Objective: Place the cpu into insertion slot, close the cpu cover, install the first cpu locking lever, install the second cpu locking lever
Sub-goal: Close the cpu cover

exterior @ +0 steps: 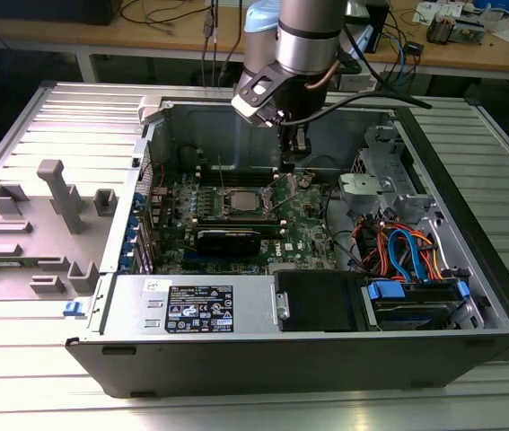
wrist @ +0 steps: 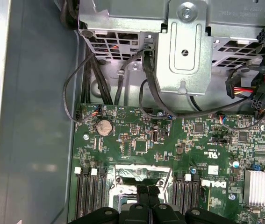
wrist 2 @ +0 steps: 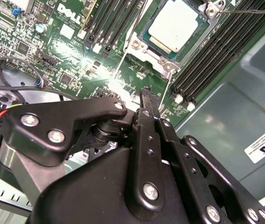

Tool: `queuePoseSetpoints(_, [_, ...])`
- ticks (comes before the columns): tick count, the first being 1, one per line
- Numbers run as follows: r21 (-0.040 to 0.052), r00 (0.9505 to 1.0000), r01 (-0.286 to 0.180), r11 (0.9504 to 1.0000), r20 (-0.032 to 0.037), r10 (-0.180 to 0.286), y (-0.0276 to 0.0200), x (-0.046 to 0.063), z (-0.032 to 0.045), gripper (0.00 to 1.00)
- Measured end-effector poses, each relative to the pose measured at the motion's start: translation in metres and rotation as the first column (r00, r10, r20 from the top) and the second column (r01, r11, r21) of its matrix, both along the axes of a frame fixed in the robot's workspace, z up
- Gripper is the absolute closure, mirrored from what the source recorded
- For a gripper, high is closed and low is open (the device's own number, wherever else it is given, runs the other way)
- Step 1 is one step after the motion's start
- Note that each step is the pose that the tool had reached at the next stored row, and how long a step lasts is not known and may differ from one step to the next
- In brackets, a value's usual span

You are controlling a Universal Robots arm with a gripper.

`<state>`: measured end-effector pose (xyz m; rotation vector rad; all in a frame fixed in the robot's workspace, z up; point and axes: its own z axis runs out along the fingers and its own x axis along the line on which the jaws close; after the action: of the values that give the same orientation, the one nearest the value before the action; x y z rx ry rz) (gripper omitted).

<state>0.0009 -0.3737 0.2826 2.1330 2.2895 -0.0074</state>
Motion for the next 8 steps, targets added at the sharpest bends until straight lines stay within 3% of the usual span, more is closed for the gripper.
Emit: queuePoseSetpoints(8, [0.0,1.0,0.0,1.0,0.0,0.0,0.0,0.0031,-0.0002,0.89])
